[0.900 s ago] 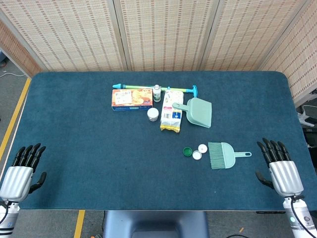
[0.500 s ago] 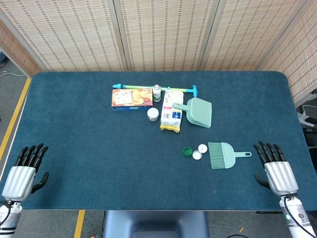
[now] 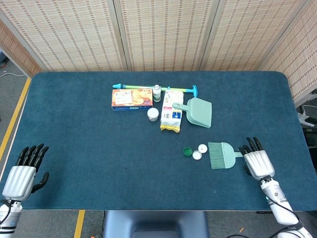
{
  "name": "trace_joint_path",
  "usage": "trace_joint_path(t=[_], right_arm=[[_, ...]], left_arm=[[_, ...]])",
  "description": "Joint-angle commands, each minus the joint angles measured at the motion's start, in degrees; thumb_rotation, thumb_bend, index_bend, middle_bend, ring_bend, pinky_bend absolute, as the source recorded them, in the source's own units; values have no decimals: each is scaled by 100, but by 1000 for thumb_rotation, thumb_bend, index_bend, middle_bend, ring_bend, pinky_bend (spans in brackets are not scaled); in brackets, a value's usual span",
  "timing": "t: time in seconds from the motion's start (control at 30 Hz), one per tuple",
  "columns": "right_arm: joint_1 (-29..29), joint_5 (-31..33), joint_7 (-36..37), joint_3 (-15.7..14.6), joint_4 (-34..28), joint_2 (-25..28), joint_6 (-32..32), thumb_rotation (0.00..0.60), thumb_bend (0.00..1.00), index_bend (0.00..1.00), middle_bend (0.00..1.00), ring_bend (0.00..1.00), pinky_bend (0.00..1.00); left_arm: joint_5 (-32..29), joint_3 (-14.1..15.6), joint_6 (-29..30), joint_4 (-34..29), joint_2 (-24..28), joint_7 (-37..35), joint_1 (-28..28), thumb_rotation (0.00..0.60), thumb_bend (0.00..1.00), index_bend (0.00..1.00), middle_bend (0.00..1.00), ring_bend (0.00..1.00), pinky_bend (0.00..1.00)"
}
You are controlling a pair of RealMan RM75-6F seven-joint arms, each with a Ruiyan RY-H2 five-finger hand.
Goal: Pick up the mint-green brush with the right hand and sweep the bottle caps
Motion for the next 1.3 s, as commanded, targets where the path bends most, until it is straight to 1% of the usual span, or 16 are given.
trace_joint_path(t=[0.03,0.13,0.27,0.47,0.63,1.0,1.3], right_arm=[[129,214,-8,55,409,-263,-225,600,199,293,285,30,0],[208,306,78,67,688,-400,-390,600,201,298,288,40,0],[331,350,114,92,996,-582,-520,600,205,337,314,68,0],[459,382,121,114,1236,-792,-594,600,220,370,338,94,0],[504,466,102,124,1309,-875,-650,600,226,381,345,106,0],[537,628,-41,142,1312,-942,-658,600,239,478,415,182,0],[552,737,-71,125,1378,-1005,-717,600,247,519,440,205,0]], left_arm=[[-12,2,-8,-3,20,-42,2,600,417,0,0,0,54],[-45,-10,-39,-23,17,-14,-12,600,417,0,0,0,53],[-48,-4,-50,-4,3,-2,-16,600,417,0,0,0,54],[-68,-10,-39,-16,-2,32,-11,600,418,0,0,0,54],[-74,-11,-38,-11,7,10,-10,600,417,0,0,0,54],[-71,0,-49,-3,15,-12,-14,600,416,0,0,0,54],[-117,-18,-67,-22,5,50,-22,600,416,0,0,0,54]])
